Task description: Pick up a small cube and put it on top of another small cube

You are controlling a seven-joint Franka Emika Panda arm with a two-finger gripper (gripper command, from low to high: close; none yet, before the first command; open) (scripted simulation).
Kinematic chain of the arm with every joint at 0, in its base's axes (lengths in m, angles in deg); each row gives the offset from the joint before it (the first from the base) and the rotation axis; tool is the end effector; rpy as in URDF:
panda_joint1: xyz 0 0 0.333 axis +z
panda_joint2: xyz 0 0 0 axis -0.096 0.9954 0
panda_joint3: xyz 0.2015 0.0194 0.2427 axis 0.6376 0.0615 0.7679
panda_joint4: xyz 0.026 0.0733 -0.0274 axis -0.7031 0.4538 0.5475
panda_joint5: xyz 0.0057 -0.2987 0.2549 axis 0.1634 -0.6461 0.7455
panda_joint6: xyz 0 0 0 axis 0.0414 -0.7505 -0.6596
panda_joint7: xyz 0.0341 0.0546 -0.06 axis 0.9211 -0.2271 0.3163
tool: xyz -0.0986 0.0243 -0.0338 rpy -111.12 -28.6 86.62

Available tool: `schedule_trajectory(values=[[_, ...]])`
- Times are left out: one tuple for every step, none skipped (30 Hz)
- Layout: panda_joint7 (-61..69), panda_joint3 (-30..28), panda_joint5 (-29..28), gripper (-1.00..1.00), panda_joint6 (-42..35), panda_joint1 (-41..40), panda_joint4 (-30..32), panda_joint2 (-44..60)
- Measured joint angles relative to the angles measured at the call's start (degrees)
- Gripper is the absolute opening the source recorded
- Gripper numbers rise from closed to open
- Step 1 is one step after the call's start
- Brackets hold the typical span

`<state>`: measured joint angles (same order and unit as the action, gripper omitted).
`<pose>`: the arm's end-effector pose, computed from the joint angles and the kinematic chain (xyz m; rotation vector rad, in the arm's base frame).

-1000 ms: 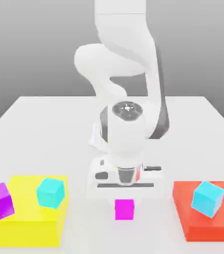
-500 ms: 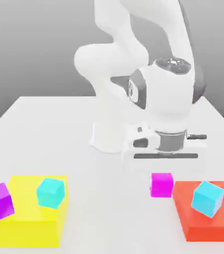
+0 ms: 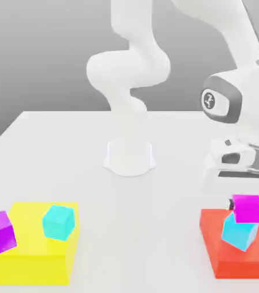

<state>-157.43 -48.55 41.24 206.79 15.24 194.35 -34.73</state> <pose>0.3996 0.2412 0.2474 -2.8610 1.2962 -0.0019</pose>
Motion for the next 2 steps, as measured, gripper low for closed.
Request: schedule_trajectory(values=[[0.00, 0.00, 0.00, 1.00, 0.00, 0.00, 0.00, 0.00], [-0.22, -0.02, -0.27, 1.00, 0.87, -0.01, 0.12, 0.80]])
